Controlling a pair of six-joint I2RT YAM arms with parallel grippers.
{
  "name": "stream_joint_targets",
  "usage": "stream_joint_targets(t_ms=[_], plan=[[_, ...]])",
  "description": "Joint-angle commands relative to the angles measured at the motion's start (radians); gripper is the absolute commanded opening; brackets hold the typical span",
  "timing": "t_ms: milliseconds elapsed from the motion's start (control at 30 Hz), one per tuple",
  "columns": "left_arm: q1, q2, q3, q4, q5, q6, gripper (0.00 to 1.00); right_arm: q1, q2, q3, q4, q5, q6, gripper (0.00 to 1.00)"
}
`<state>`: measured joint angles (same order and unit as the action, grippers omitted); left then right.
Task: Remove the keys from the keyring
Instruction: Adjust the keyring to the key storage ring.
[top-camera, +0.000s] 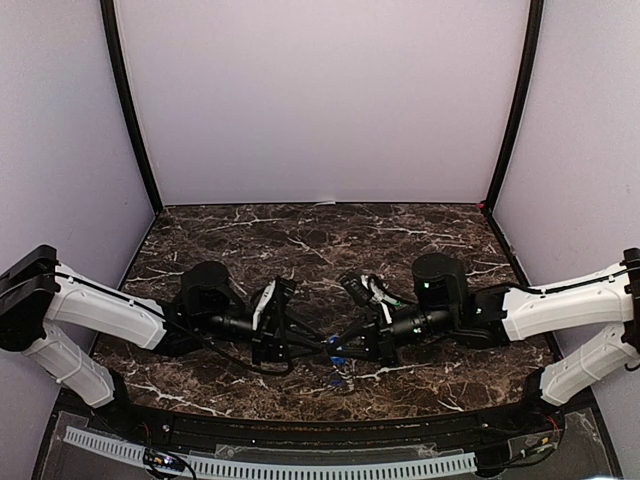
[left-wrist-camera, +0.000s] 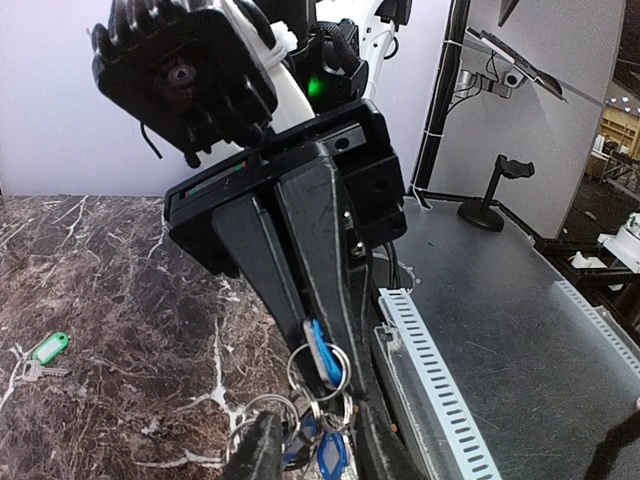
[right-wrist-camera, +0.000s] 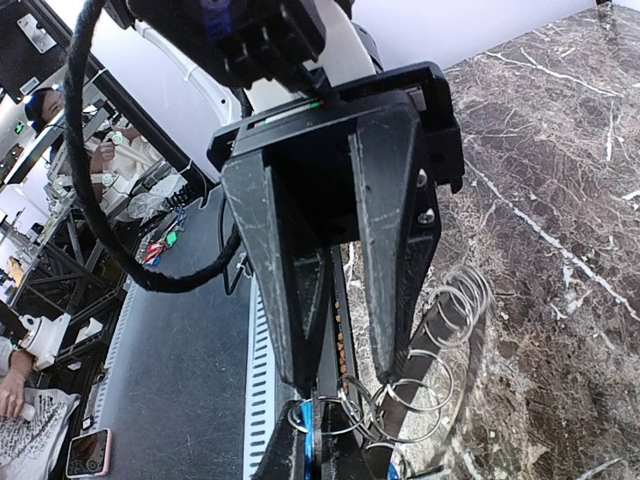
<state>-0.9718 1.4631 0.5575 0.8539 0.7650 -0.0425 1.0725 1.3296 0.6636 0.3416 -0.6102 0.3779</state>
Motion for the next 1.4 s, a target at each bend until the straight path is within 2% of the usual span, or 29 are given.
stream_joint_targets(t_ms=[0,400,567,700,1000,1367], plan=[[-0.008,0.01,0.024,-0.023,-0.008,0.019,0.26,-0.003,-0.01,0.045,0.057,-0.024,-0.013,0.0],[-0.014,0.029,0.025,-0.003,-0.023,0.014,0.16,-0.003,0.011,0.053,0.045,-0.042,-0.013,0.0],[-0.018,0.028,0.019,0.013,-0.017,0.013,0.0,-0.003,0.001,0.051,0.039,-0.036,-0.012,0.0],[-0.018,0.002,-0.01,0.04,-0.045,0.023,0.0,-0.003,-0.033,0.041,0.023,-0.008,-0.015,0.0],[-0.018,-0.13,-0.14,0.221,-0.153,0.027,0.0,-0.005,-0.085,0.009,-0.005,0.013,0.029,0.0],[-0.019,-0.177,-0.165,0.28,-0.164,0.014,0.0,-0.005,-0.021,0.04,0.014,-0.086,0.058,0.0]])
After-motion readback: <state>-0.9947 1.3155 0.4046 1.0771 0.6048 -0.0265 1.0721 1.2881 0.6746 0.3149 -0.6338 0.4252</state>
